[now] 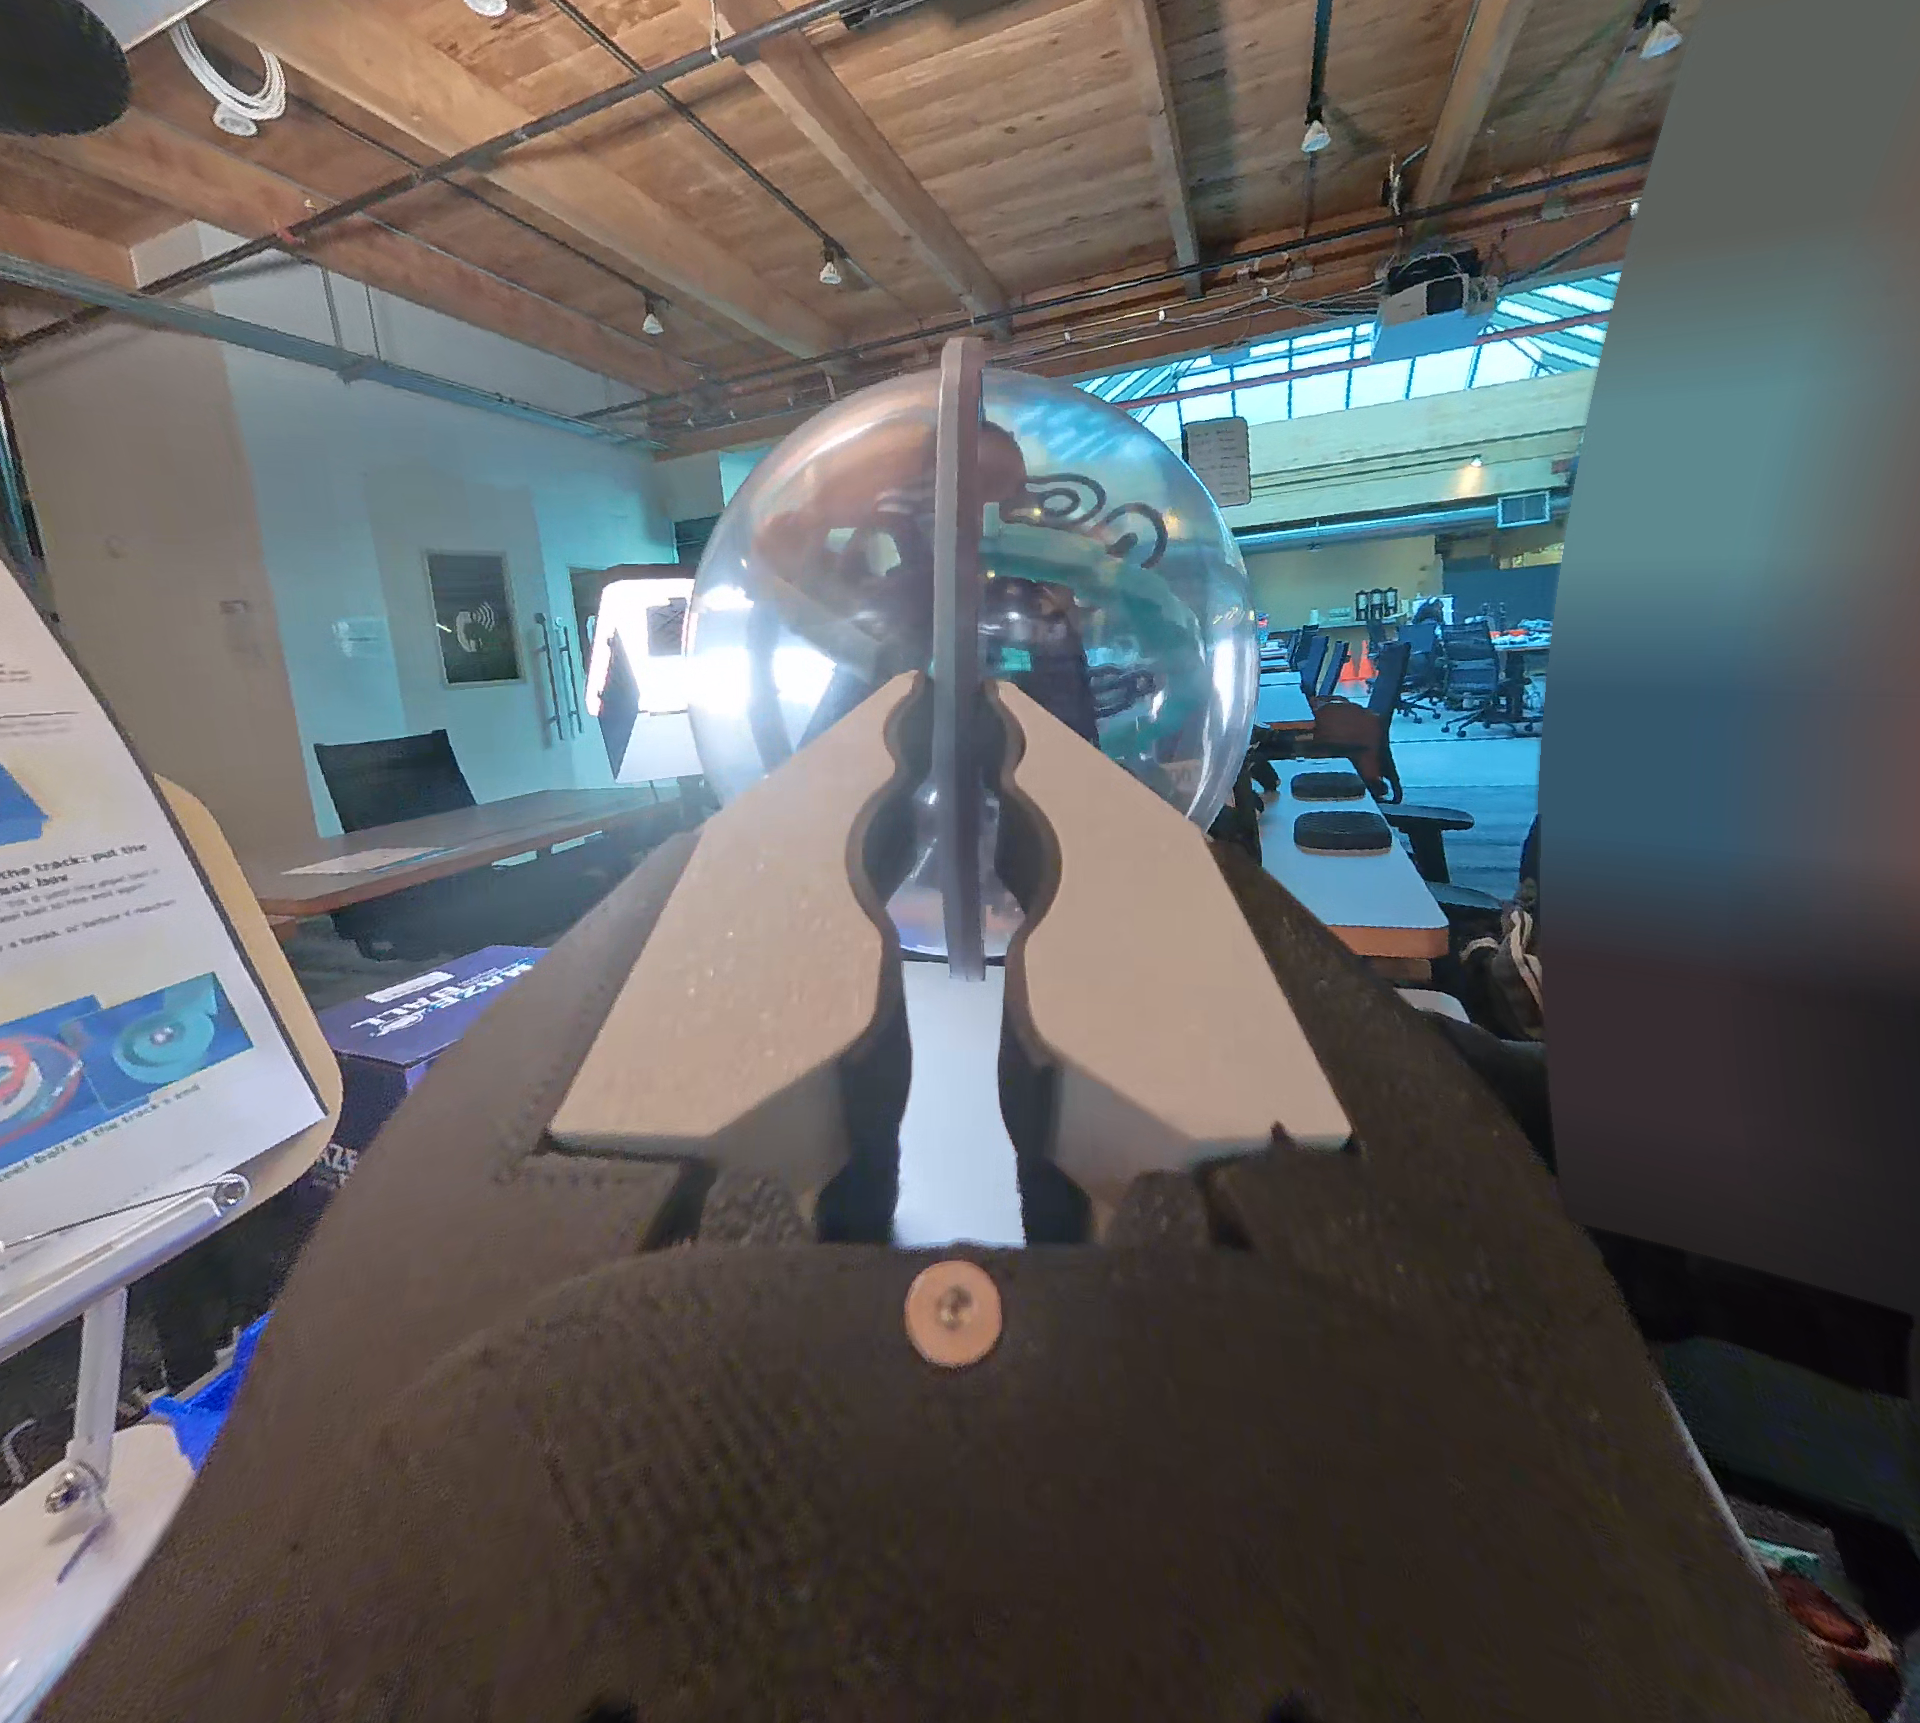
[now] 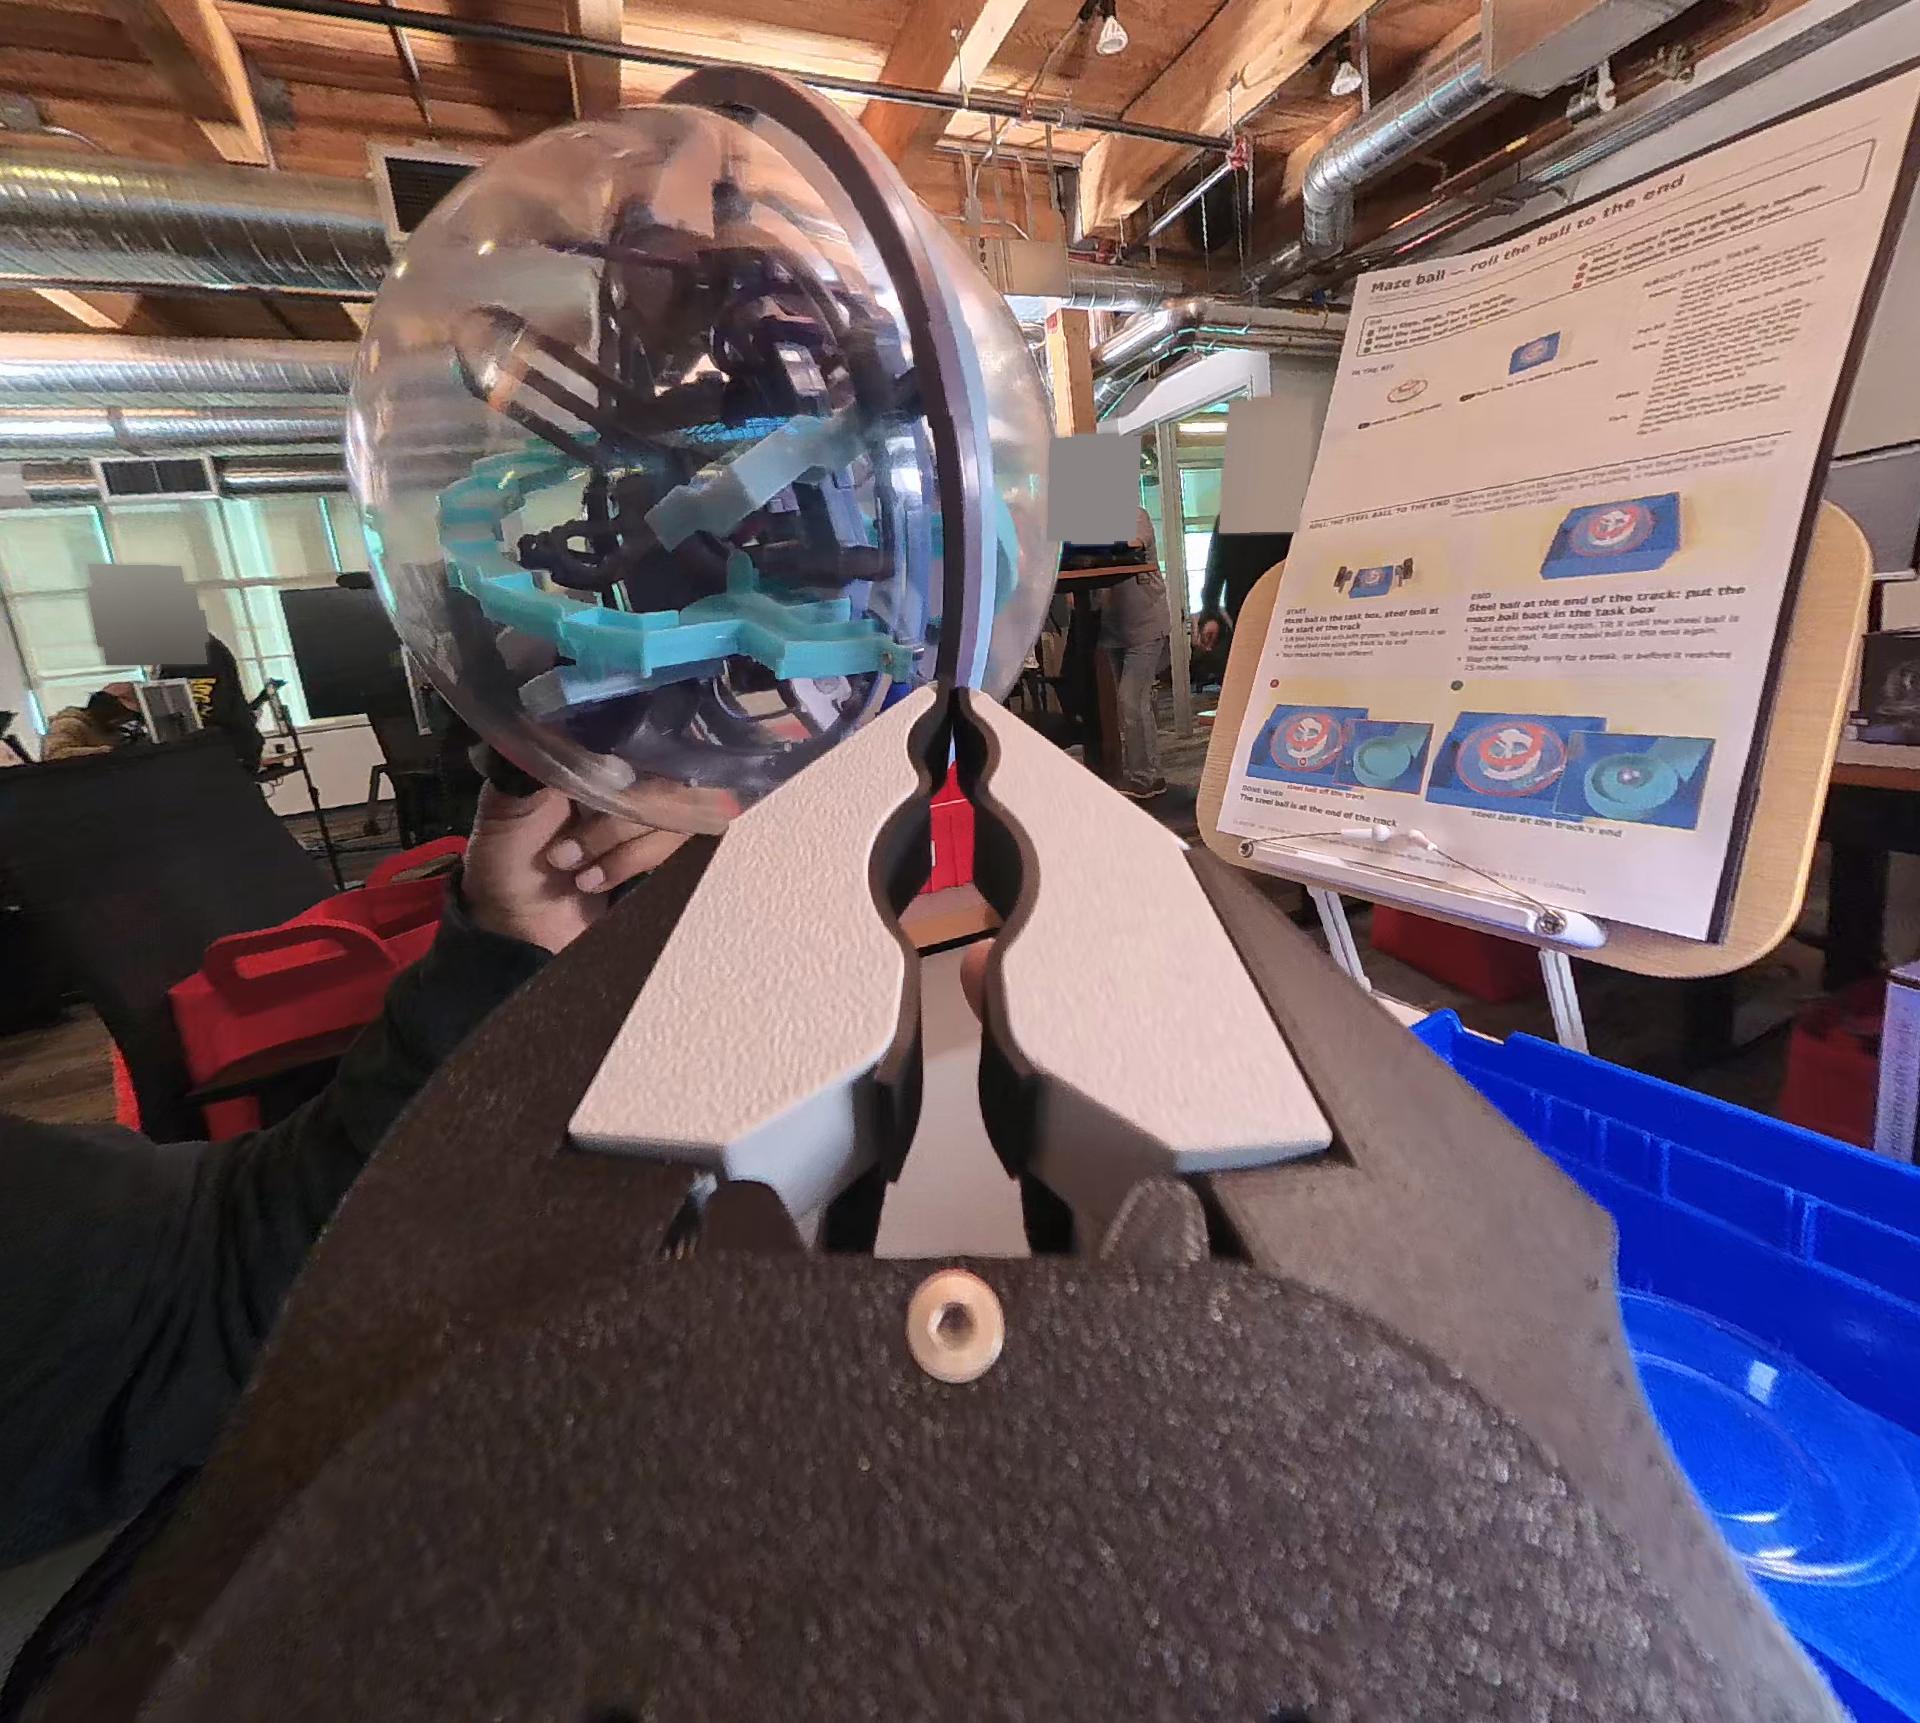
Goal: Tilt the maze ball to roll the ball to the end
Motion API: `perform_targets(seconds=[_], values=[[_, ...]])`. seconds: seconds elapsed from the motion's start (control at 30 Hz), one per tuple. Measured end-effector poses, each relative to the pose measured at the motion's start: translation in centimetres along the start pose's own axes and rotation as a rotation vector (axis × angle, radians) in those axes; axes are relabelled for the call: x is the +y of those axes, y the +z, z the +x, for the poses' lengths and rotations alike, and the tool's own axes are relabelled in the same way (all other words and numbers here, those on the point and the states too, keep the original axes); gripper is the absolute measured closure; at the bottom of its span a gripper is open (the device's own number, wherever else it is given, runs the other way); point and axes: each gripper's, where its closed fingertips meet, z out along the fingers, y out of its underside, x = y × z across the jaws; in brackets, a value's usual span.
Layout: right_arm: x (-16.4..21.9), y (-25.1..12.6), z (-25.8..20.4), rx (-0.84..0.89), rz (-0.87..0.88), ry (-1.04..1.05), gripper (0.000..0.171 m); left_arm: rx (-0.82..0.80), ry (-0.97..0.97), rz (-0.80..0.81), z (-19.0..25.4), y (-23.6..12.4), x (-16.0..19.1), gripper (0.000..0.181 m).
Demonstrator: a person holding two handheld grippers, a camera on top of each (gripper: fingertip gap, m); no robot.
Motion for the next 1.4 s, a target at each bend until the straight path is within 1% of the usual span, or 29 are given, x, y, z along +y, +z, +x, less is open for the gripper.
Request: perform_targets(seconds=[0.1, 0.2, 0.27, 0.43, 0.73, 1.1, 1.4], values=[[-0.1, -0.1, 0.0, 0.001, 0.007, 0.001, 0.171, 0.008, -0.006, 0.008, -0.2, 0.0, 0.1, 0.174], [-0.4, -0.1, -0.2, -0.004, 0.017, -0.020, 0.171, 0.050, 0.043, 0.052, 0.5, 0.0, -0.1, 0.174], [-0.6, -0.2, -0.2, 0.003, 0.022, -0.037, 0.171, 0.066, 0.033, 0.054, 0.7, 0.0, -0.1, 0.174], [-0.9, -0.3, -0.2, 0.008, 0.027, -0.040, 0.171, 0.045, 0.008, 0.039, 0.3, 0.1, 0.2, 0.174], [-1.6, -0.7, -0.1, 0.024, 0.042, -0.063, 0.171, 0.055, -0.031, 0.043, 0.1, 0.3, 0.7, 0.173], [-2.4, -0.9, -0.5, 0.020, 0.070, -0.106, 0.171, 0.087, 0.020, 0.070, 0.7, 0.4, 0.7, 0.174], [-2.6, -1.1, -0.5, 0.022, 0.075, -0.107, 0.171, 0.063, -0.013, 0.054, 0.2, 0.4, 0.9, 0.173]])
